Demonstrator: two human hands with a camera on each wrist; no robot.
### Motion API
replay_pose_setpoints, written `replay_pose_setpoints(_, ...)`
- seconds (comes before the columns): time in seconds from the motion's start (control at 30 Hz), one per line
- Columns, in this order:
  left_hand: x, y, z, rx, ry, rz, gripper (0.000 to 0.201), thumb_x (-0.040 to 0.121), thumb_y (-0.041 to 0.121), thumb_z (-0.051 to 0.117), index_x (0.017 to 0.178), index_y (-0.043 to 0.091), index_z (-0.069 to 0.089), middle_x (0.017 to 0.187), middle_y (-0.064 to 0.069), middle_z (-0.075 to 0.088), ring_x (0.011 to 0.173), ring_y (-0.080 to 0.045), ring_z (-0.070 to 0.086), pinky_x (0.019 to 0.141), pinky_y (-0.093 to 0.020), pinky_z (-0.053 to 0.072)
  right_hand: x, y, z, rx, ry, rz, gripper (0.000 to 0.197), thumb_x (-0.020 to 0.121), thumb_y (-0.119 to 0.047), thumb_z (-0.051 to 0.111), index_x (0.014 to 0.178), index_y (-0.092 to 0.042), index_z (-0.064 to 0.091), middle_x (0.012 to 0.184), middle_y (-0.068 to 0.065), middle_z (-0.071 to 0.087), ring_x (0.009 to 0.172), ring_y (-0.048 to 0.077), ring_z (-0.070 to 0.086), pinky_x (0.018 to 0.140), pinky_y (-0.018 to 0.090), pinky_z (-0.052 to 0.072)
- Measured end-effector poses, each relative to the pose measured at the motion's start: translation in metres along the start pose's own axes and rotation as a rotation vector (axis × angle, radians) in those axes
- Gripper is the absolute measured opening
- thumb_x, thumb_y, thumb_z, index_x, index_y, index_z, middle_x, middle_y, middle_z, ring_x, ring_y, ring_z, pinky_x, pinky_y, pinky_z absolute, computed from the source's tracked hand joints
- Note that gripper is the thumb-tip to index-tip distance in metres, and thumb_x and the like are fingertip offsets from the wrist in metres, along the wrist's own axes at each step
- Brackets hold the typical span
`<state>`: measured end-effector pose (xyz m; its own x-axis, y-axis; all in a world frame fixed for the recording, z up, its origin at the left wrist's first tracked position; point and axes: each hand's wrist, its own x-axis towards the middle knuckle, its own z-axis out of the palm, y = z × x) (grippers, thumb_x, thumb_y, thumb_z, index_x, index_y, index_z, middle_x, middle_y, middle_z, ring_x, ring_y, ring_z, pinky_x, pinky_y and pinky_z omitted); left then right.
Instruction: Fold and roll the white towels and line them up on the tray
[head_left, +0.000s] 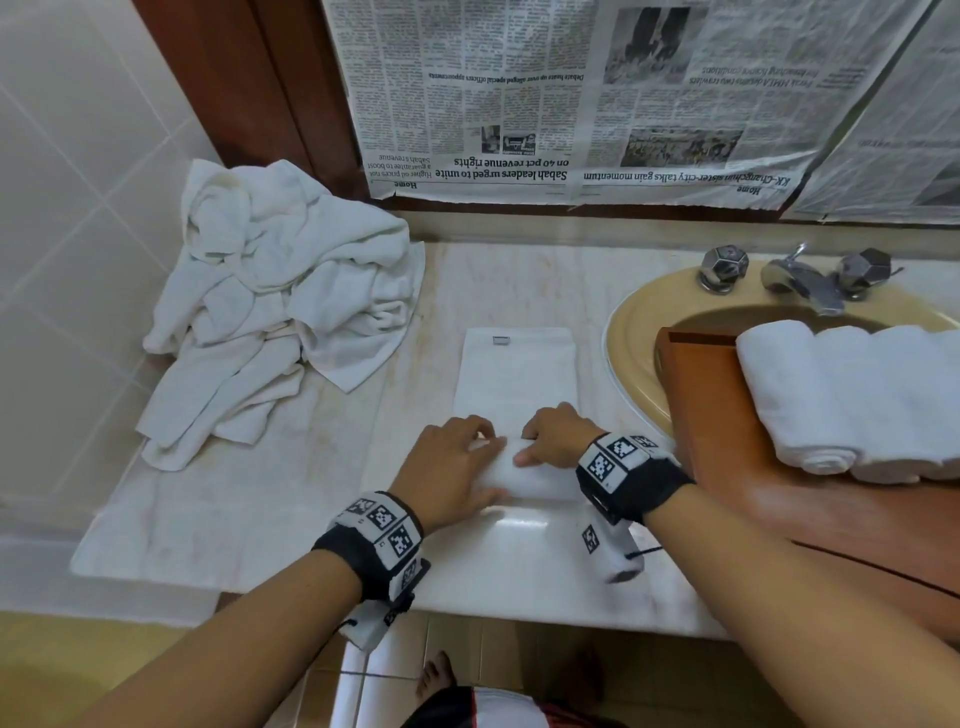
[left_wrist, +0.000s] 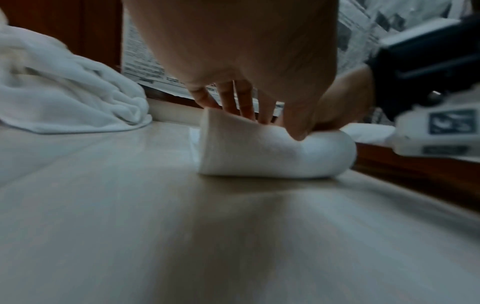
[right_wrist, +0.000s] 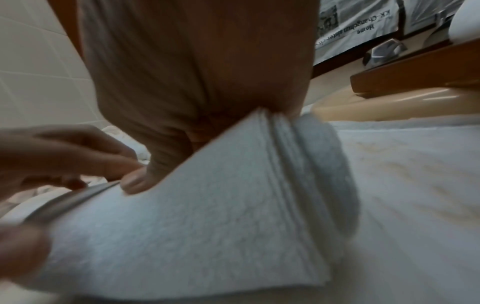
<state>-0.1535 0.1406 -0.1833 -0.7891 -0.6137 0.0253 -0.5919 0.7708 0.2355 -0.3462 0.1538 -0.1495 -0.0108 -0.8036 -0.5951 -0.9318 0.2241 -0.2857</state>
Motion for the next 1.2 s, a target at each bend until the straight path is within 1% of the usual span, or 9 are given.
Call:
replay_pose_setpoints(0.17,0.009,0.000,0.016,0.130,0.082,0.030,0.079,0.048,0.055,0.084,0.113,0.013,0.067,0.106,-0.006,0.061,0.094,-0.024,0.056,0.071,-0.037,0.050,-0.005,0.003,0.007,0.005,0.305,0.049,0.041,0.086,-0.055,0.061,0.110,-0.021,0.061,0.119,0.002,0.051,0.120,0.025,0.036,0.096,0.039,0.035)
replay_pose_setpoints(0.33,0.020,-0.006,0.014,0.113,0.101,0.027,0.065,0.069,0.059,0.047,0.105,0.010,0.070,0.089,-0.004,0.060,0.074,-0.024,0.060,0.061,-0.034,0.046,-0.023,0.010,0.043,-0.106,0.472,-0.090,0.069,0.072,-0.063,0.068,0.124,-0.023,0.048,0.121,-0.001,0.041,0.113,0.024,0.036,0.094,0.038,0.031)
replay_pose_setpoints(0.5,0.024,-0.012,0.019,0.057,0.093,-0.035,0.062,0.073,0.058,0.044,0.107,0.013,0.069,0.089,-0.002,0.060,0.073,-0.023,0.060,0.060,-0.035,0.047,-0.016,0.018,0.050,-0.305,0.556,-0.139,0.052,0.054,-0.043,0.088,0.092,-0.019,0.061,0.089,-0.001,0.053,0.081,0.022,0.052,0.072,0.035,0.043)
replay_pose_setpoints(0.63,0.023,-0.017,0.012,-0.122,-0.110,-0.151,0.083,0.071,0.071,0.025,0.130,0.022,0.055,0.113,0.000,0.054,0.103,-0.020,0.049,0.085,-0.034,0.037,-0.015,0.018,0.035,-0.165,0.404,-0.209,0.050,0.085,-0.046,0.065,0.124,-0.016,0.055,0.115,0.003,0.056,0.110,0.024,0.048,0.093,0.034,0.034)
replay_pose_setpoints(0.73,0.024,-0.021,-0.002,-0.306,-0.255,-0.213,0.081,0.070,0.074,0.031,0.128,0.023,0.055,0.116,0.000,0.055,0.109,-0.019,0.048,0.092,-0.033,0.036,-0.015,0.016,0.023,0.080,0.243,-0.175,0.051,0.080,-0.044,0.071,0.124,-0.021,0.057,0.118,0.003,0.060,0.109,0.022,0.053,0.089,0.030,0.039)
replay_pose_setpoints(0.87,0.041,-0.022,-0.012,-0.342,-0.355,-0.279,0.051,0.091,0.057,0.047,0.127,0.023,0.058,0.124,-0.003,0.057,0.118,-0.021,0.051,0.097,-0.034,0.038,-0.001,0.018,0.009,0.389,0.130,-0.083,0.039,0.077,-0.026,0.079,0.112,-0.016,0.067,0.114,0.004,0.064,0.107,0.021,0.057,0.087,0.026,0.043)
replay_pose_setpoints(0.97,0.050,-0.021,-0.014,-0.140,-0.231,-0.304,0.040,0.092,0.051,0.053,0.127,0.032,0.058,0.125,0.000,0.052,0.120,-0.021,0.045,0.098,-0.038,0.034,0.011,0.018,0.005,0.501,0.117,0.013,0.035,0.079,-0.025,0.077,0.111,-0.014,0.070,0.115,0.004,0.065,0.114,0.022,0.056,0.094,0.030,0.044)
replay_pose_setpoints(1.1,0.042,-0.003,-0.009,0.024,0.245,0.006,0.013,0.082,0.024,0.061,0.087,0.019,0.072,0.088,-0.002,0.063,0.074,-0.027,0.061,0.060,-0.034,0.045,0.013,0.016,0.008,0.324,0.374,0.161,0.026,0.079,-0.040,0.074,0.097,-0.025,0.064,0.103,-0.004,0.054,0.119,0.020,0.038,0.092,0.036,0.034)
replay_pose_setpoints(1.2,0.028,0.006,0.003,0.088,0.241,0.087,0.033,0.080,0.042,0.058,0.091,0.014,0.072,0.091,-0.002,0.064,0.074,-0.023,0.060,0.056,-0.031,0.044,0.007,0.012,0.012,0.252,0.491,0.099,0.026,0.083,-0.041,0.070,0.093,-0.022,0.056,0.101,-0.002,0.051,0.113,0.021,0.040,0.088,0.036,0.033)
